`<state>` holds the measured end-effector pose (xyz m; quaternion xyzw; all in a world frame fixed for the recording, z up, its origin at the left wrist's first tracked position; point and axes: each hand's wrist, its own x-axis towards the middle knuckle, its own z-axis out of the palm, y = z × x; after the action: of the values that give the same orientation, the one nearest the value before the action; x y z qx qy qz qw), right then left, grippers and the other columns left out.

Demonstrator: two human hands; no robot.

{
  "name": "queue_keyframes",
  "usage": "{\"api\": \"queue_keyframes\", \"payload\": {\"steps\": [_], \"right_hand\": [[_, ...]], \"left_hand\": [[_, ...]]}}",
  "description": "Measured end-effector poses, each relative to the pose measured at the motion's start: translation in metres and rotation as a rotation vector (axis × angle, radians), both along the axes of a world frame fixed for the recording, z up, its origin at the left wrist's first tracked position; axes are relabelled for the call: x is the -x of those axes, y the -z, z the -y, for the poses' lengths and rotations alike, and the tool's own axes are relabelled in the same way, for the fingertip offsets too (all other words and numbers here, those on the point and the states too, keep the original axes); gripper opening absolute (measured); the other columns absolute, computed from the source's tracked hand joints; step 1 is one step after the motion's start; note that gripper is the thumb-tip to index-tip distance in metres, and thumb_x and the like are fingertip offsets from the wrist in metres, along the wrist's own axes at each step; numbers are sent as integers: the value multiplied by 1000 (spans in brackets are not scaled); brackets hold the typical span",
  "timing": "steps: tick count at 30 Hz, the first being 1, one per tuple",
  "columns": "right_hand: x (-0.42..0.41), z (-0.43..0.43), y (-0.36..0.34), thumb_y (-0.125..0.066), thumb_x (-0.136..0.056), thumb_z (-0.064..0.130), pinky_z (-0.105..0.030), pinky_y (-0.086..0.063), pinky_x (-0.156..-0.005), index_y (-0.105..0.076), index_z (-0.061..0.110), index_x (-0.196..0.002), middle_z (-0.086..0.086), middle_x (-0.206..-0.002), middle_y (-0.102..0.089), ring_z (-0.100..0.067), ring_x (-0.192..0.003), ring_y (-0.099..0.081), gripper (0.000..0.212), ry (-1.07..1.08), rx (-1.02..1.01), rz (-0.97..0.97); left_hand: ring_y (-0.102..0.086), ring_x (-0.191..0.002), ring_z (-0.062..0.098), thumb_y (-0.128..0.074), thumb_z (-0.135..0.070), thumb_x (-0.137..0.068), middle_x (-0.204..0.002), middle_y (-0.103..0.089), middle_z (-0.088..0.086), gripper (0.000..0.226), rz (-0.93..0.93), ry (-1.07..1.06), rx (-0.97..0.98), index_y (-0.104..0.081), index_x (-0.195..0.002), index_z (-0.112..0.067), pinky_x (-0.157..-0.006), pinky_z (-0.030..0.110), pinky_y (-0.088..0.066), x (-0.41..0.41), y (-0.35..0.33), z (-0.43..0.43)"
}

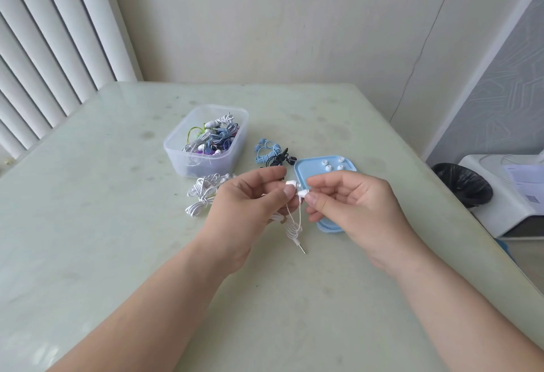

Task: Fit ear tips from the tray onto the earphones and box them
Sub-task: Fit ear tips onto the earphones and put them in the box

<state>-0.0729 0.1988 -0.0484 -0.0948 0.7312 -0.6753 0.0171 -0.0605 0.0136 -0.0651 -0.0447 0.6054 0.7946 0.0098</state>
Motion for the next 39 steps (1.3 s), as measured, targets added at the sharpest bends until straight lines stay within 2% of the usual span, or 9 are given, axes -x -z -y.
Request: {"api": "queue_keyframes", "payload": {"steps": [4,9,12,18,24,29,33,37,39], "right_hand": [[1,0,-1,-81,-83,5,-29,-58,-70,-79,8,-90,-14,-76,-76,-23,-67,-72,8,10,-12,47],[-2,4,3,-81,-83,6,-31,-52,-63,-80,17,-84,-4,-75,-77,-13,-64,-67,10,-24,-75,25],[-1,0,-3,-85,-80,15,-26,-49,-62,-79,15,-81,-1,-76,-78,-15,-67,-68,7,-24,-103,19],[24,-32,-9,-69,-96,21,-23,-47,-57,-76,23,-89,0,-67,-71,-7,-51,-54,10,258,-218,-66],[46,-74,-1,-57,-96,11,-23,-47,-72,-74,26,-99,6,-90,-72,-8,-83,-66,23,436,-466,-28],[48,-74,11,-60,-93,13,-29,-55,-73,-74,21,-91,3,-86,-73,-20,-86,-69,16,335,-639,25],[52,-72,19,-64,-94,18,-39,-56,-71,-73,10,-89,-14,-88,-73,-32,-77,-65,13,346,-672,-21],[52,-71,21,-68,-91,16,-35,-59,-72,-75,20,-83,4,-79,-72,-20,-77,-69,11,358,-691,-37],[49,-70,16,-71,-89,17,-25,-55,-65,-74,22,-82,10,-78,-70,-9,-72,-67,9,374,-668,-68]], "left_hand": [[-71,-77,24,-74,-8,-93,-86,-76,14,8,-29,24,51,-77,-99,-11,-77,36,-56,-1,0,-1],[-70,-79,31,-73,-12,-95,-94,-74,22,5,-69,64,102,-76,-98,-15,-88,52,-58,-2,4,-5],[-68,-73,29,-71,-8,-96,-85,-73,15,7,-39,56,32,-73,-102,-8,-84,50,-56,-1,5,-9],[-66,-68,23,-69,-8,-96,-82,-70,8,14,0,60,-30,-71,-110,-4,-82,46,-53,4,6,-25],[-62,-63,20,-72,-9,-93,-82,-70,8,14,-22,51,-10,-73,-107,-6,-77,44,-48,8,9,-45],[-61,-62,19,-69,-7,-92,-82,-67,10,24,-21,71,-72,-68,-114,3,-67,34,-53,7,12,-42],[-61,-62,19,-70,-10,-88,-82,-67,10,30,-26,85,-76,-67,-115,3,-64,31,-55,6,12,-42],[-62,-63,19,-69,-8,-90,-82,-66,11,28,-30,91,-87,-66,-115,5,-64,30,-54,6,13,-42],[-62,-64,20,-68,-7,-92,-82,-66,12,28,-32,90,-95,-65,-116,5,-65,31,-54,6,14,-41]]}}
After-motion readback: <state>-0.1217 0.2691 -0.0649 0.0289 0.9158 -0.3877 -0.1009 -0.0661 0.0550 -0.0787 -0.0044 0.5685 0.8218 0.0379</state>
